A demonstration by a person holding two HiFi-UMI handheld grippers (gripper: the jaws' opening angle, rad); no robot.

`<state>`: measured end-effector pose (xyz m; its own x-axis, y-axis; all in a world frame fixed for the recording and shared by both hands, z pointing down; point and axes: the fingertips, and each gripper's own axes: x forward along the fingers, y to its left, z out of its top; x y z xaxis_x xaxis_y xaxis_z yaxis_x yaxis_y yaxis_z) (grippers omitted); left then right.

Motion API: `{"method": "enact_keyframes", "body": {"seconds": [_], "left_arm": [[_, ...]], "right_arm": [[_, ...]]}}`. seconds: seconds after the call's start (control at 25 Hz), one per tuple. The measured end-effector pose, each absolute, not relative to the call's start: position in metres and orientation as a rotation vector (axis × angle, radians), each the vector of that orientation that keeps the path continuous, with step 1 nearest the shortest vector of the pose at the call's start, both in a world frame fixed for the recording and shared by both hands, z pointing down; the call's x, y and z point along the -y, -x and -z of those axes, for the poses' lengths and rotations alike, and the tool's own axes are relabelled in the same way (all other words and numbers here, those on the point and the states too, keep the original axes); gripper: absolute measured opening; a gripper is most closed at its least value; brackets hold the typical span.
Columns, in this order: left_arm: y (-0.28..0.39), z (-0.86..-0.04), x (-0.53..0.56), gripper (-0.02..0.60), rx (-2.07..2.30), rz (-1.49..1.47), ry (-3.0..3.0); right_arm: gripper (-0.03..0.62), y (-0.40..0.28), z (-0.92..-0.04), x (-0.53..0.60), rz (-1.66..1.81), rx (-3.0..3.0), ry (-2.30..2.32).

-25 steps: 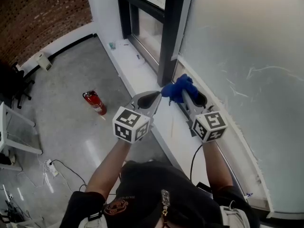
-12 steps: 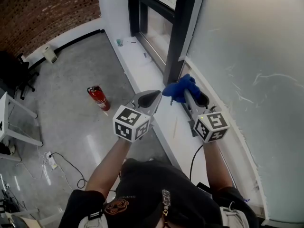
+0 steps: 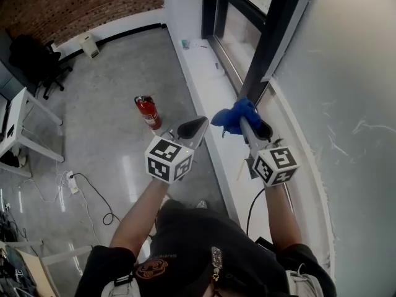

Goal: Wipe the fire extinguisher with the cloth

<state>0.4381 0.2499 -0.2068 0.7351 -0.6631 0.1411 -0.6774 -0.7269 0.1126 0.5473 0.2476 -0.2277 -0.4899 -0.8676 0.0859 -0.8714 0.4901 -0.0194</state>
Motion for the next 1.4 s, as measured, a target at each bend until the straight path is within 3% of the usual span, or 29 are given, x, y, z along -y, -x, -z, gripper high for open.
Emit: {"method": "enact_keyframes", "body": {"seconds": [0.56,1.4], "left_arm": [[-0.289,0.187,-0.221,0.005,1.364,-0.182,-2.582],[-0.105,0.132,-0.128,0.005,1.384,-0.212,-2.469]], "right_arm": [[0.086,-0.402,0.208,-0.196,-0.146,2.767,-1.237],[0.086,-0.228,0.163,-0.1,-0.173,2.681,-1.142]]}}
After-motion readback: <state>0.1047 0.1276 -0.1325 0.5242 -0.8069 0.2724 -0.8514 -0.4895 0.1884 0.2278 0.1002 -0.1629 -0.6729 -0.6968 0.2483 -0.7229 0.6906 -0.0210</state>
